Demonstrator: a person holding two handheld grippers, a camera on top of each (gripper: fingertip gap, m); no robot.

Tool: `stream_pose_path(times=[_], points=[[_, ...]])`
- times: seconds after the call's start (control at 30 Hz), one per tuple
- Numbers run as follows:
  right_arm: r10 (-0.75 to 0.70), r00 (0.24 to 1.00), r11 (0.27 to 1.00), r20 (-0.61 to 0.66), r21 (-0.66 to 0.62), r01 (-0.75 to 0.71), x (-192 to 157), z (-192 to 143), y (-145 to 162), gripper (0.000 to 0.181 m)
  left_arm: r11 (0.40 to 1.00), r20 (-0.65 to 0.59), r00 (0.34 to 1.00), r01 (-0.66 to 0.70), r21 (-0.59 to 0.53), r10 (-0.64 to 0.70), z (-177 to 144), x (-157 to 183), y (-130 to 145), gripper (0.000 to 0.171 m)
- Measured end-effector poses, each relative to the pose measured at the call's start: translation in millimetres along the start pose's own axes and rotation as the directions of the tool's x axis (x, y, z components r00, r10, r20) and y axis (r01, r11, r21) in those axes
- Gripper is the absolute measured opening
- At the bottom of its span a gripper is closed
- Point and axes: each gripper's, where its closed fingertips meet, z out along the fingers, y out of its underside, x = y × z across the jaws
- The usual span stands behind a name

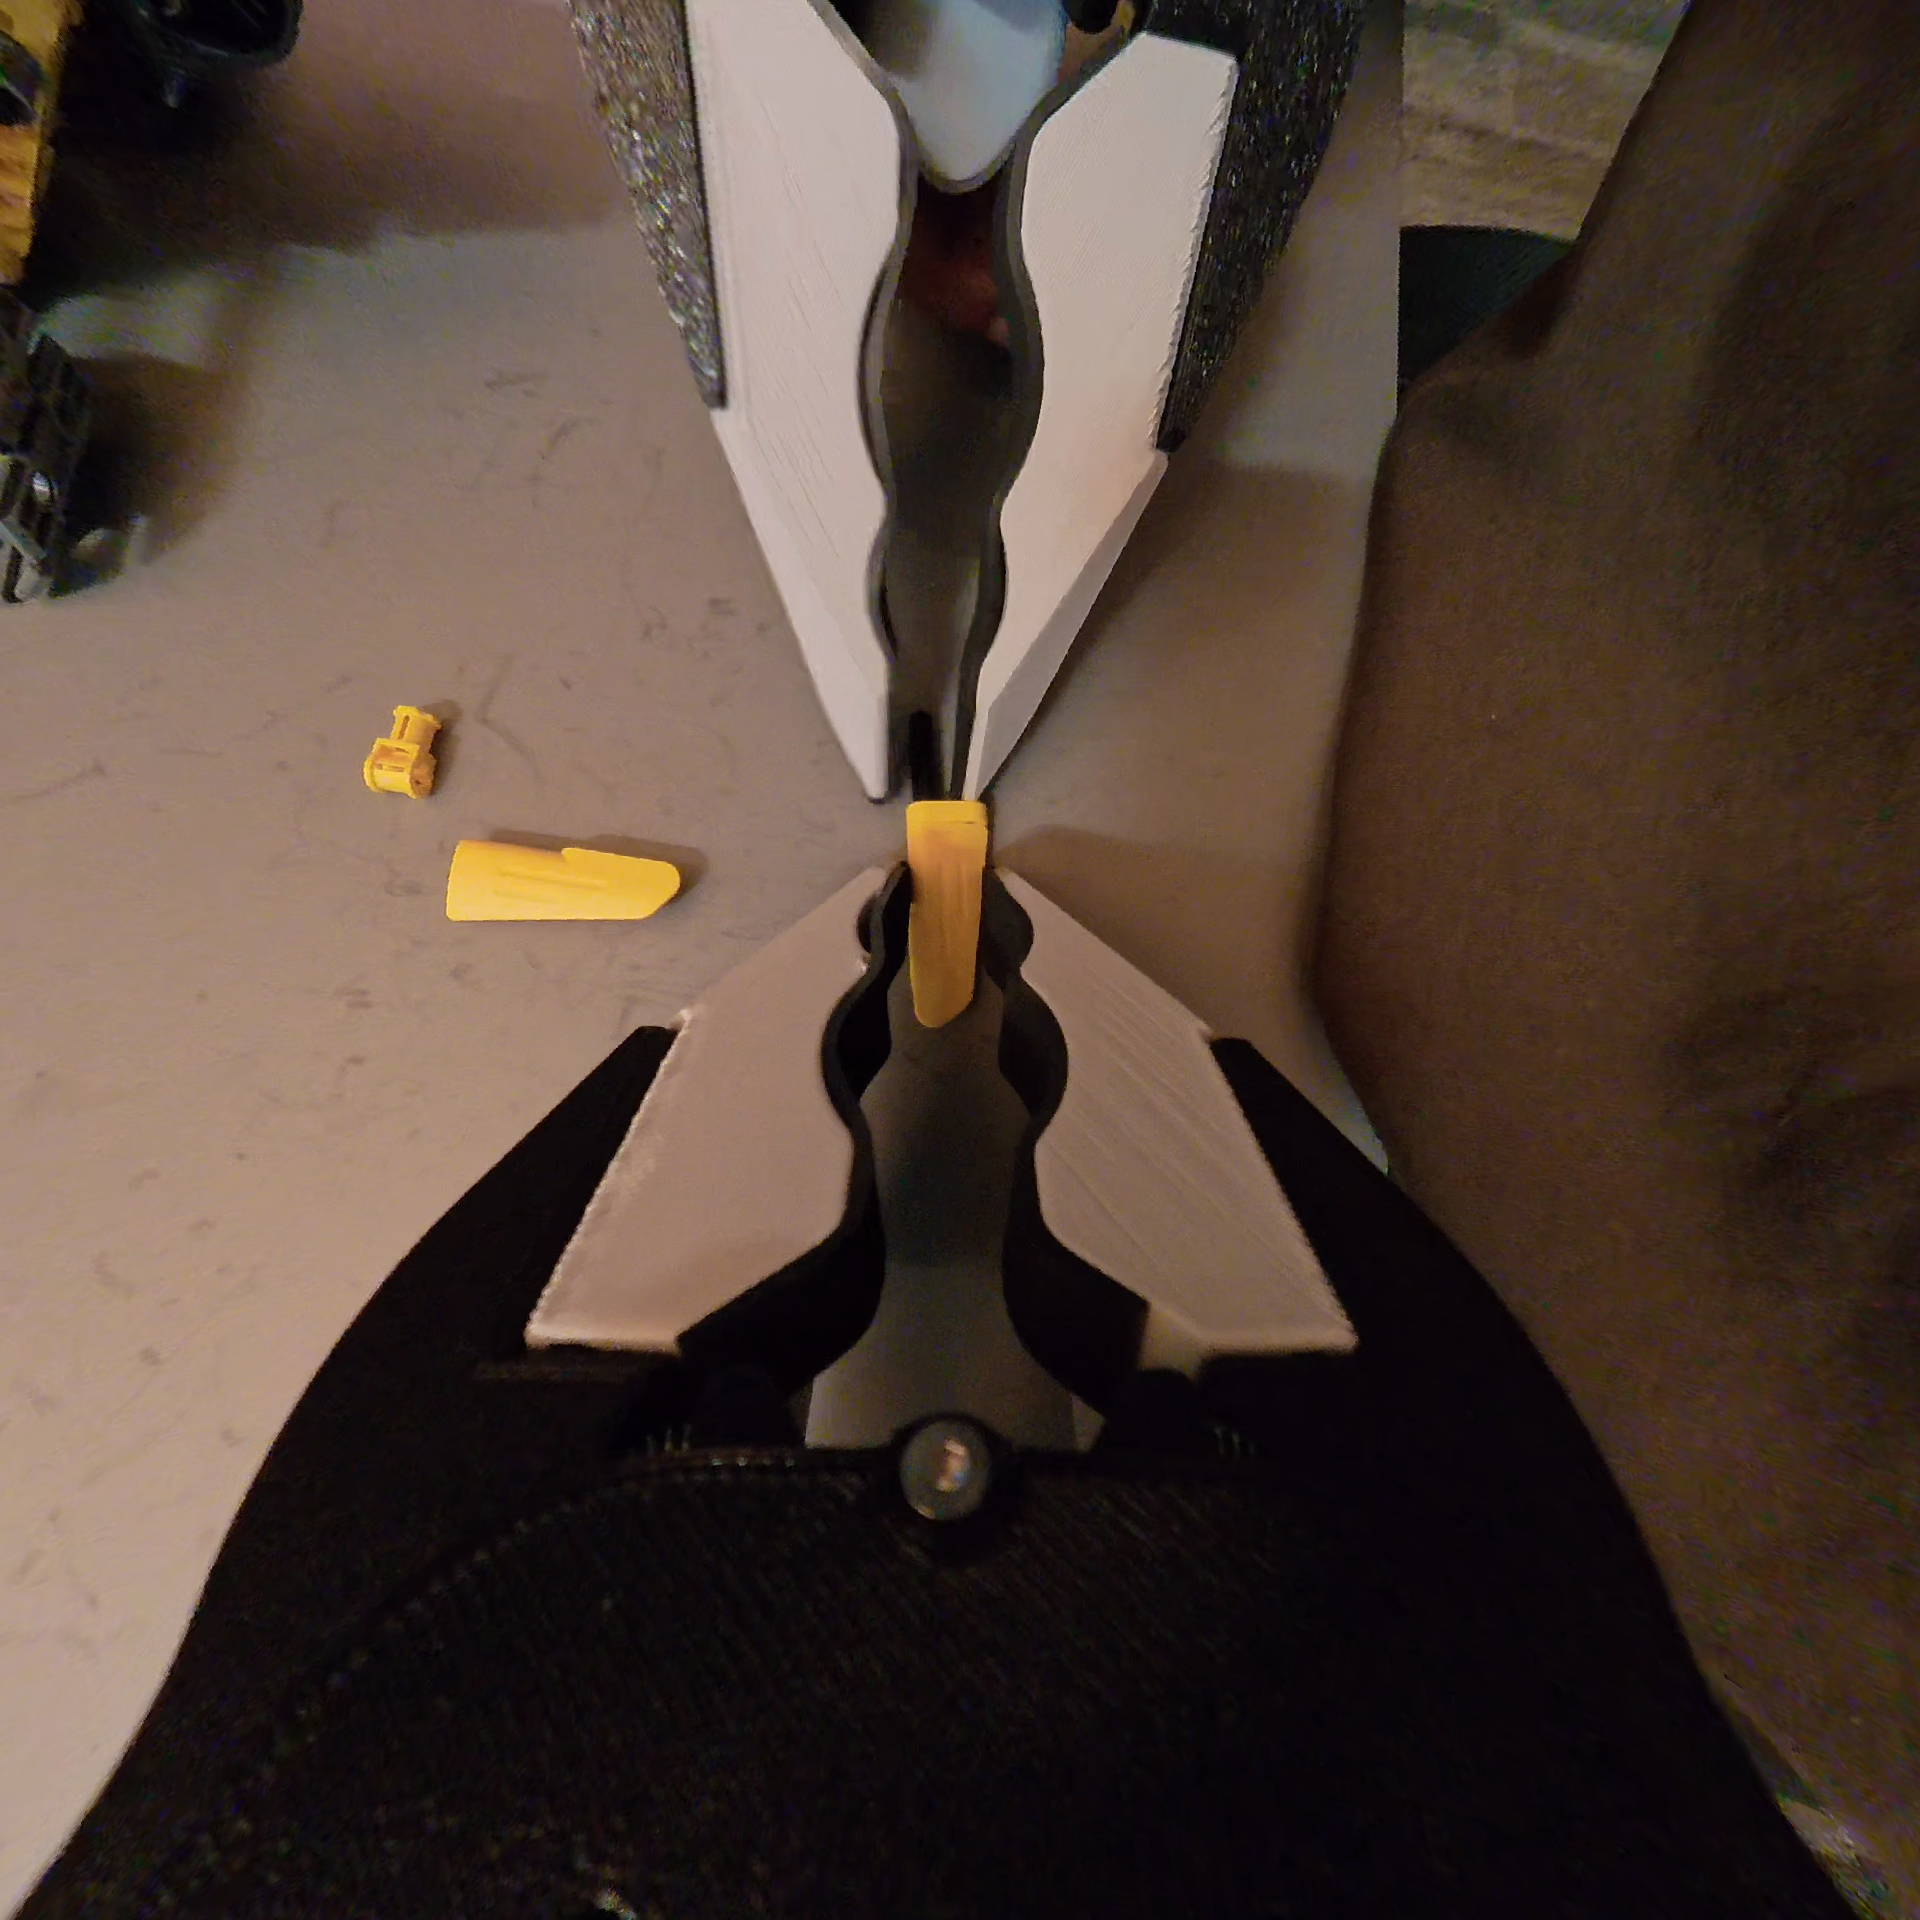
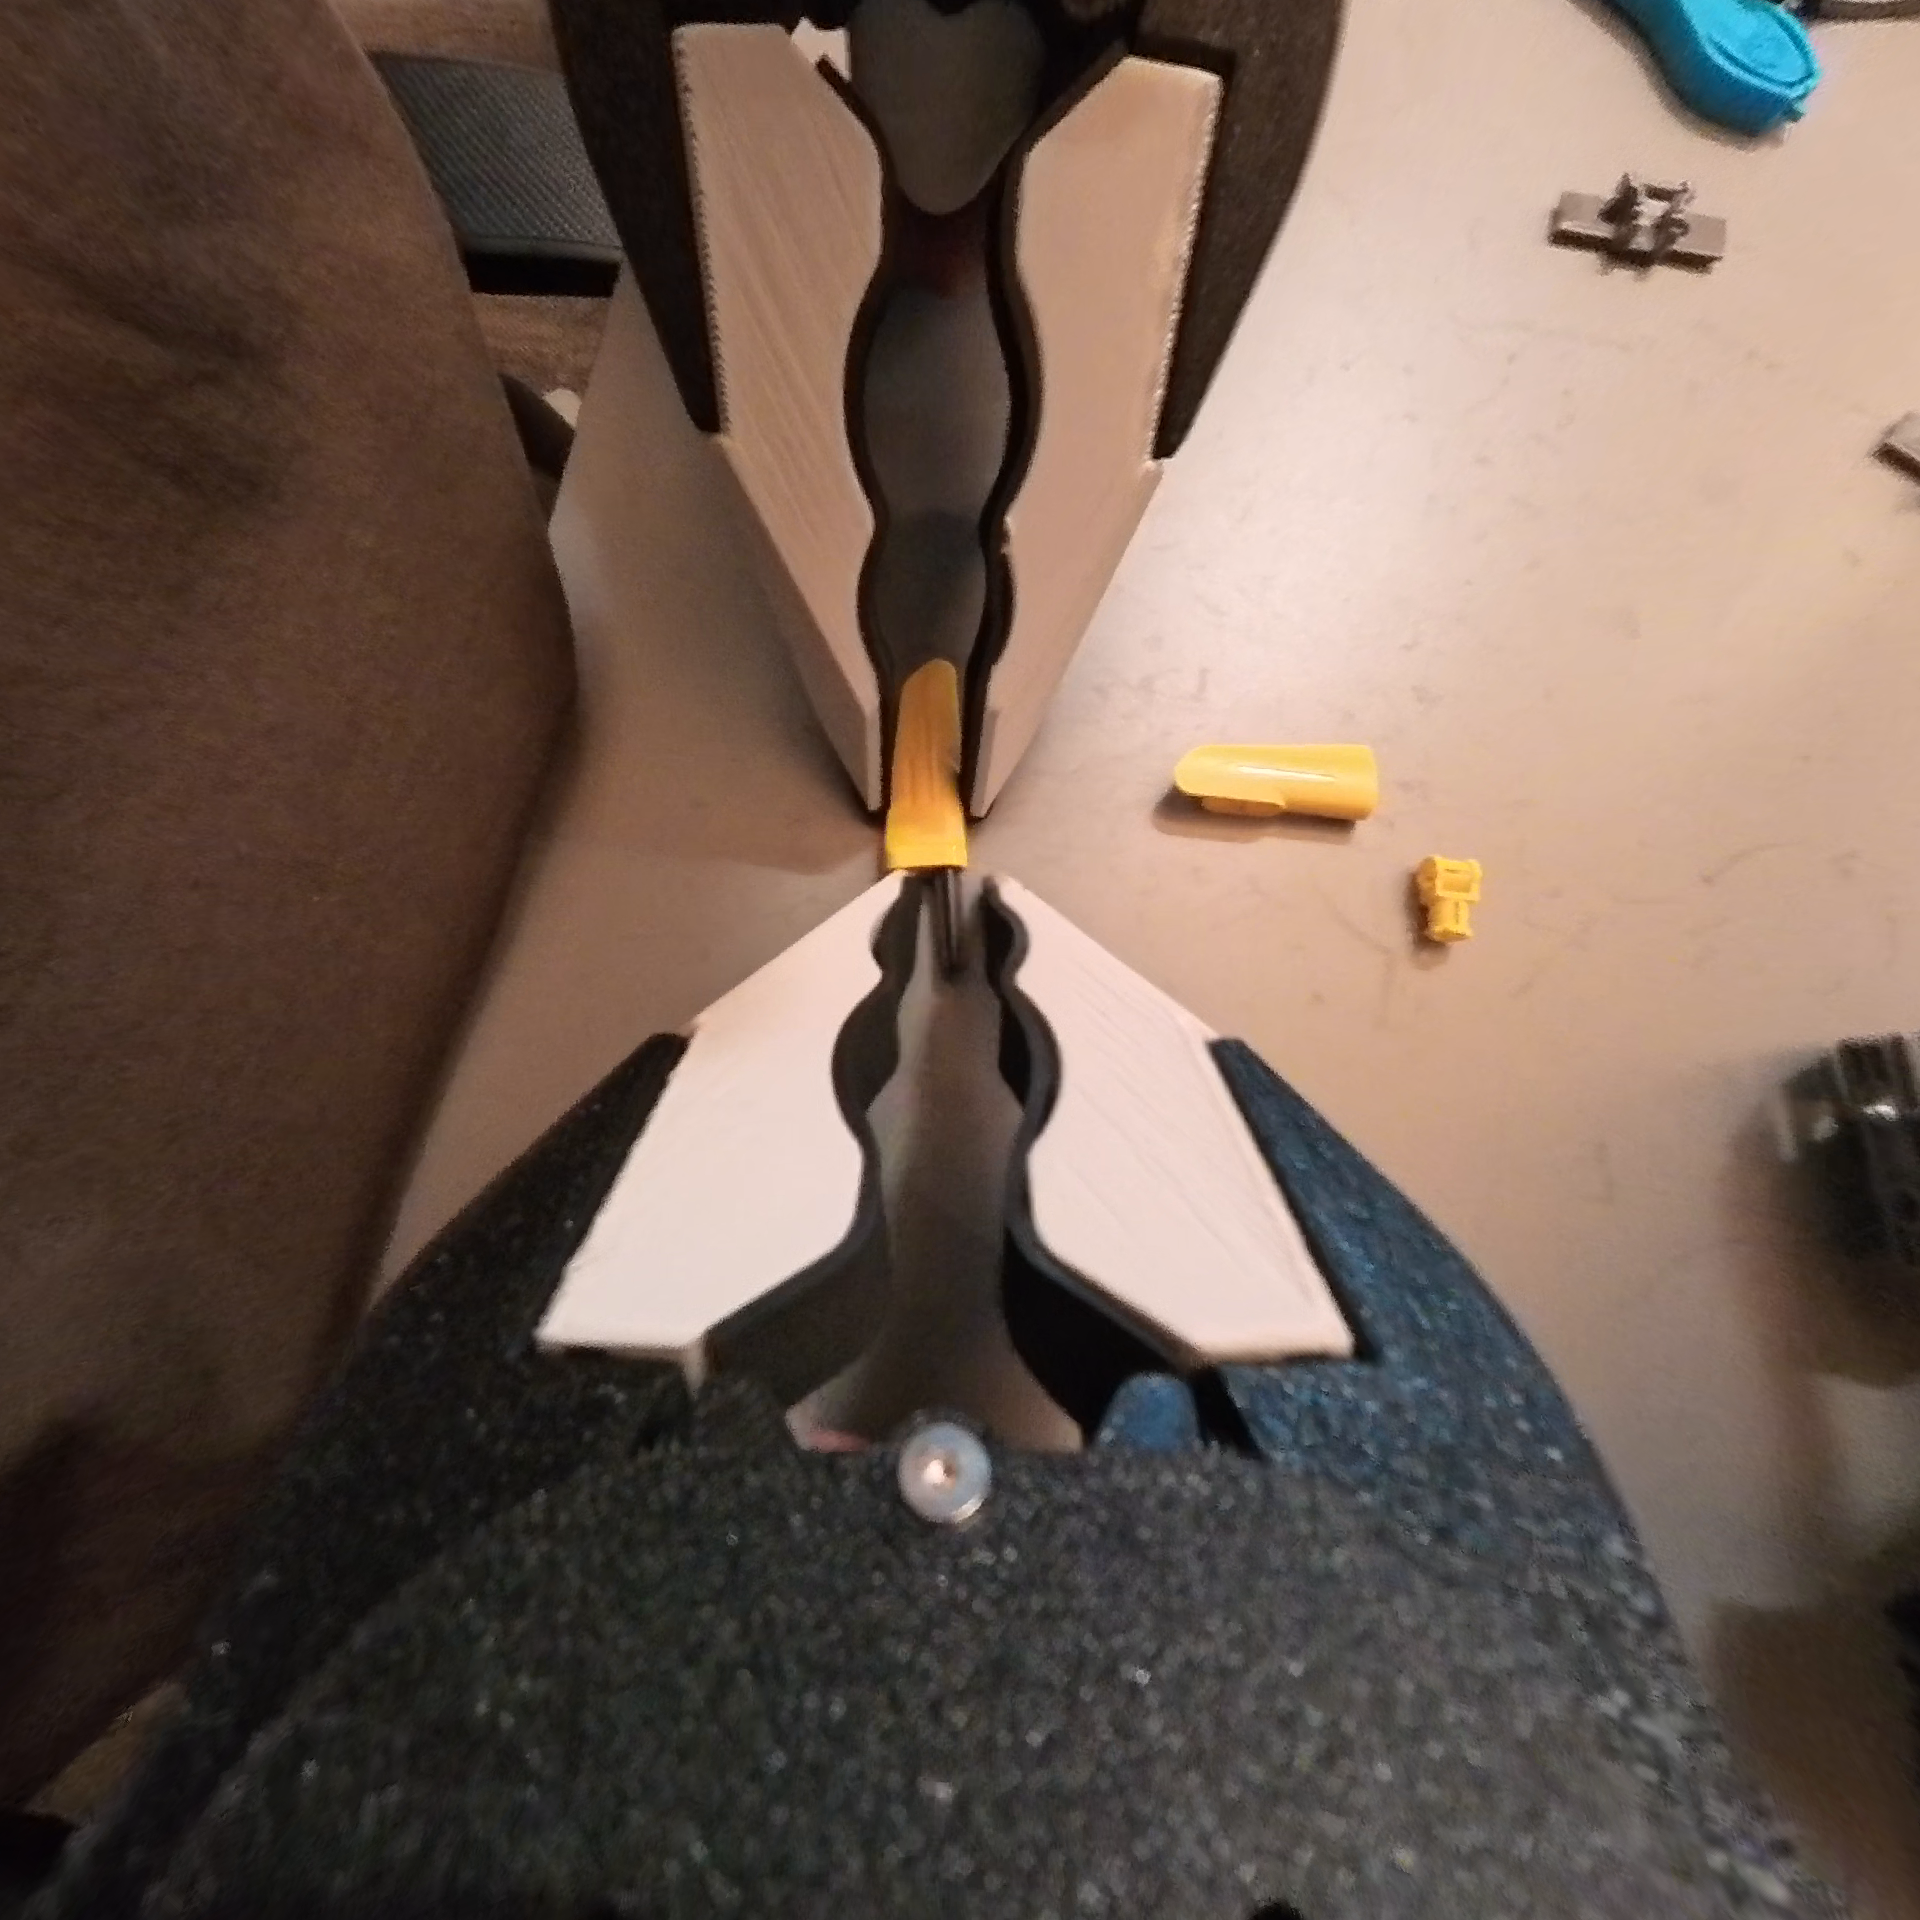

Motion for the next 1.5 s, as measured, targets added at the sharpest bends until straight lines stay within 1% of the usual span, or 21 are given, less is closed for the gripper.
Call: stream_pose_path(times=[0.03, 0.13, 0.2, 0.27, 0.33, 0.4, 0.53, 0.63, 0.77, 0.87, 1.0, 1.13, 1.23, 1.3, 1.33, 1.43, 1.5], points=[[0.009, 1.0, 1.0, -0.017, 0.007, -0.009, 2, -2, 0, 0.016, 1.0, 0.004, 1.0, -0.001, 0.0, 0.001, 0, 0, 0, 0.011], [0.067, 0.997, 0.996, -0.046, 0.07, -0.064, 9, -10, -5, 0.019, 1.0, 0.012, 1.0, -0.003, 0.0, 0.003, 0, 0, 0, 0.011], [0.123, 0.986, 0.988, -0.108, 0.108, -0.112, 23, -15, -7, 0.02, 1.0, 0.01, 1.0, 0.001, 0.0, -0.001, 0, 0, 0, 0.011], [0.177, 0.962, 0.98, -0.209, 0.126, -0.154, 43, -20, -5, 0.02, 1.0, -0.003, 1.0, 0.016, 0.002, -0.016, 0, 0, 0, 0.011], [0.195, 0.926, 0.979, -0.322, 0.122, -0.164, 61, -22, -3, 0.019, 0.999, -0.018, 0.999, 0.032, 0.004, -0.032, -1, 0, 0, 0.011], [0.191, 0.899, 0.981, -0.394, 0.109, -0.161, 74, -22, -2, 0.019, 0.999, -0.025, 0.999, 0.037, 0.004, -0.037, -1, 0, 0, 0.011], [0.17, 0.877, 0.985, -0.449, 0.065, -0.157, 89, -16, -1, 0.019, 1.0, -0.012, 1.0, 0.023, 0.003, -0.023, -1, 0, 0, 0.011], [0.178, 0.883, 0.984, -0.435, 0.061, -0.169, 94, -12, -3, 0.018, 1.0, -0.006, 1.0, 0.02, 0.003, -0.02, -1, 0, 0, 0.011], [0.192, 0.888, 0.979, -0.417, 0.018, -0.203, 96, -5, 3, 0.016, 1.0, -0.006, 1.0, 0.023, 0.003, -0.023, 0, -1, 0, 0.011], [0.19, 0.889, 0.979, -0.418, 0.016, -0.202, 94, -6, 5, 0.007, 1.0, -0.005, 1.0, 0.02, 0.004, -0.02, 0, 0, 0, 0.011], [0.171, 0.888, 0.983, -0.426, 0.013, -0.183, 89, -9, 7, 0.007, 1.0, -0.012, 1.0, 0.023, 0.004, -0.023, -1, 0, 0, 0.011], [0.179, 0.888, 0.982, -0.423, 0.03, -0.184, 84, -15, 8, 0.006, 1.0, -0.014, 1.0, 0.025, 0.004, -0.025, -1, 0, 0, 0.011], [0.216, 0.891, 0.976, -0.4, 0.069, -0.206, 80, -18, 7, 0.006, 1.0, -0.015, 1.0, 0.027, 0.004, -0.027, 0, 0, 0, 0.011], [0.284, 0.896, 0.959, -0.341, 0.122, -0.257, 75, -21, 3, 0.006, 1.0, -0.016, 0.999, 0.03, 0.004, -0.03, 0, 0, 0, 0.011], [0.338, 0.897, 0.939, -0.284, 0.165, -0.302, 70, -23, -1, 0.006, 0.999, -0.017, 0.999, 0.032, 0.004, -0.032, 0, 0, 0, 0.011], [0.505, 0.86, 0.83, -0.066, 0.312, -0.463, 58, -33, -18, 0.006, 0.999, -0.022, 0.999, 0.038, 0.004, -0.038, 0, 0, 0, 0.011], [0.569, 0.821, 0.753, 0.047, 0.372, -0.543, 55, -39, -25, 0.006, 0.999, -0.021, 0.999, 0.039, 0.004, -0.039, 0, 0, 0, 0.011]])
